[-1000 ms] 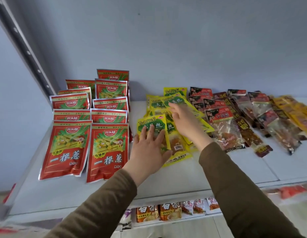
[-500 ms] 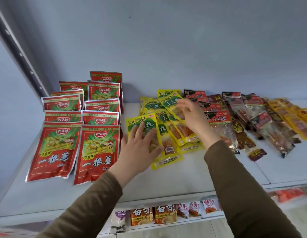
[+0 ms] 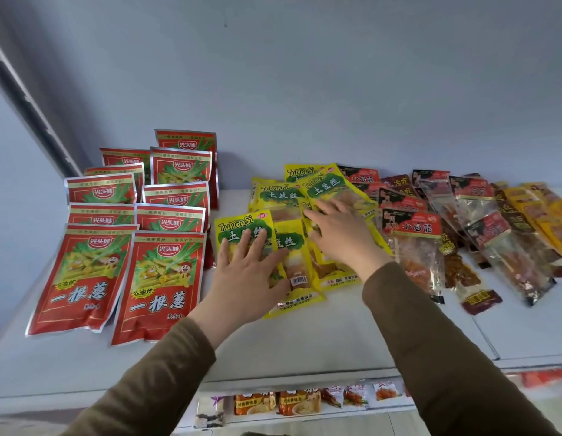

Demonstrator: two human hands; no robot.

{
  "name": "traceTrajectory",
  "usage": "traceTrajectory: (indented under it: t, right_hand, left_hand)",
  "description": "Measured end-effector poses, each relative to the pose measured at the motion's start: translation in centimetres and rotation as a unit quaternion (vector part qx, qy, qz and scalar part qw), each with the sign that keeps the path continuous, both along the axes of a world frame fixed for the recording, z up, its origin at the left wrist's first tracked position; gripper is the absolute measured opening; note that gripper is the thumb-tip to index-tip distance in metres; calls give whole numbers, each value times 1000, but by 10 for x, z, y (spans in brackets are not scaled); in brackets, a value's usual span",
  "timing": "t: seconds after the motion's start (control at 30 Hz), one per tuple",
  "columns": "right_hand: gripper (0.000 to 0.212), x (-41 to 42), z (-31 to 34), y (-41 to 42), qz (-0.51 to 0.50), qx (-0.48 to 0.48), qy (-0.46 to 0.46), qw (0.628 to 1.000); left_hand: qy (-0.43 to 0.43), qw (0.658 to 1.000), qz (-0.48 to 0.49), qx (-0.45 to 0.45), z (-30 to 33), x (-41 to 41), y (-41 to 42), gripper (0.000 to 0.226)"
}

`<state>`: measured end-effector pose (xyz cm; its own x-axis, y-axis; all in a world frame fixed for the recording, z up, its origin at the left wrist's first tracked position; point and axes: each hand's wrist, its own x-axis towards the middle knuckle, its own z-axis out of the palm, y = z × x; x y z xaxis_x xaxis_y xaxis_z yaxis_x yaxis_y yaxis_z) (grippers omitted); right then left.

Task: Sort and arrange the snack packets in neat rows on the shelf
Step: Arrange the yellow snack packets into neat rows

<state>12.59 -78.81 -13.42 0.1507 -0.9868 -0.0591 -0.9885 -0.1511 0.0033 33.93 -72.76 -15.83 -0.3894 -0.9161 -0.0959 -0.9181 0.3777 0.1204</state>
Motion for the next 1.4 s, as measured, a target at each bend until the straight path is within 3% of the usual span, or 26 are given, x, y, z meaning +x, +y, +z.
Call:
traceTrajectory:
  t: [0.13, 0.2, 0.27, 0.33, 0.53, 0.7, 0.9, 0.97, 1.1, 1.23, 1.4]
  right_hand:
    - [49, 3, 2, 0, -8, -58, -54, 997]
    - [47, 16, 9, 1, -19, -104, -180, 978]
    - [52, 35, 18, 7, -47, -27, -374, 926]
    - [57, 52, 18, 13, -71, 74, -468, 878]
    - [51, 89, -2, 13, -34, 84, -384, 919]
    - [60, 89, -3, 9, -28, 117, -466, 877]
    - [53, 60, 1, 4, -75, 73, -455, 884]
    - [50, 50, 2, 8, -86, 27, -503, 859]
    - [45, 46, 3, 15, -100, -34, -633, 767]
    - [47, 67, -8, 26, -126, 119, -639, 749]
    - [54, 83, 3, 9, -205, 108, -650, 724]
  left_hand:
    - [11, 1000, 9, 1, 0, -3, 0, 73]
    - [20, 1000, 12, -3, -2, -5, 1, 76]
    - [31, 999, 14, -15, -5, -7, 1, 80]
    - [38, 999, 17, -31, -6, -11, 2, 81]
    - [16, 999, 27, -29, -6, -10, 7, 101]
    - [-28, 999, 40, 6, 7, 0, 3, 102]
    - [-11, 999, 44, 27, 13, -3, 3, 90]
    - [-10, 999, 46, 28, 13, -3, 3, 94]
    - [-6, 999, 45, 26, 12, -2, 3, 93]
    - [-8, 999, 32, 29, 12, -4, 1, 82]
    - [-1, 998, 2, 59, 14, -6, -1, 75]
